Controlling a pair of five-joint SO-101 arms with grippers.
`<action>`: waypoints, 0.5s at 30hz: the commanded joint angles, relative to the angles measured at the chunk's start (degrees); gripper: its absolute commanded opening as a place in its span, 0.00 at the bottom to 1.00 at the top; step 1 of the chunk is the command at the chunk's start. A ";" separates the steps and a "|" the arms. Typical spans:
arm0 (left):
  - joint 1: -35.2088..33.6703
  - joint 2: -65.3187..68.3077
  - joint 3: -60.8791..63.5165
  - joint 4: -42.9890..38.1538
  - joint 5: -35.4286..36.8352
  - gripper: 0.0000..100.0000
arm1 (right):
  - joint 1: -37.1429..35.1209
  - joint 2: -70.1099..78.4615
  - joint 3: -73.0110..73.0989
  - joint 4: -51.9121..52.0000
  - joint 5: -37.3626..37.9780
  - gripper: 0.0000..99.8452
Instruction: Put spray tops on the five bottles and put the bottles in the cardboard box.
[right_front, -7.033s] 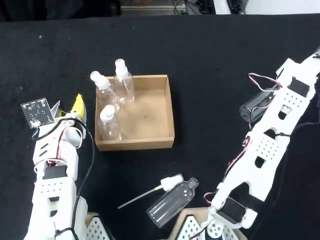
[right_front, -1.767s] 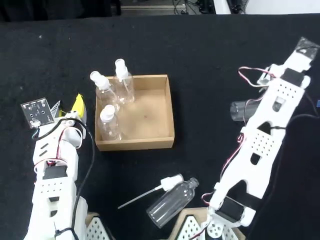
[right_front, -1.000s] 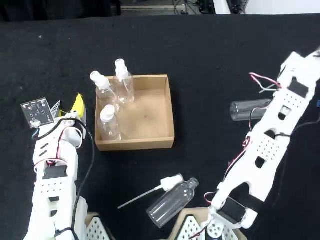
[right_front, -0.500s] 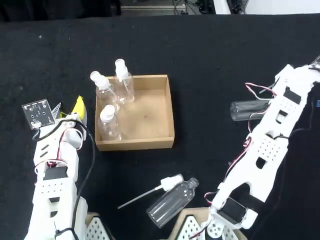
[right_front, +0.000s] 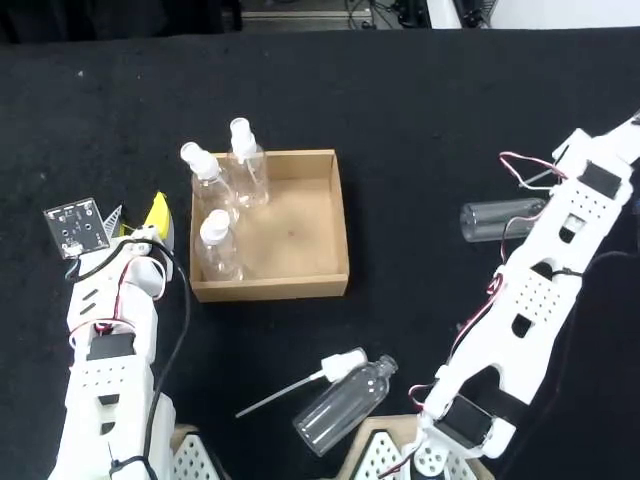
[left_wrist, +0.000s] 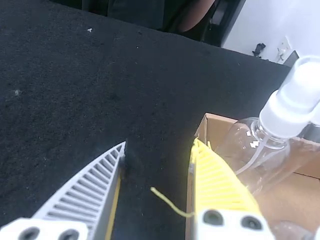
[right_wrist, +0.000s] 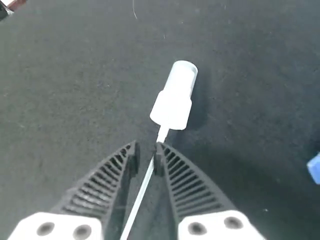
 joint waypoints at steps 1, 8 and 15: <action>0.40 -1.14 -0.84 -1.49 -0.35 0.19 | -0.79 -1.63 -5.76 5.36 -0.09 0.01; 0.40 -1.14 -0.75 -1.49 -0.35 0.19 | -1.58 -1.19 -4.26 -7.21 -0.53 0.10; 0.40 -1.14 -0.66 -1.49 -0.35 0.19 | -4.04 3.91 4.35 -30.59 -0.09 0.06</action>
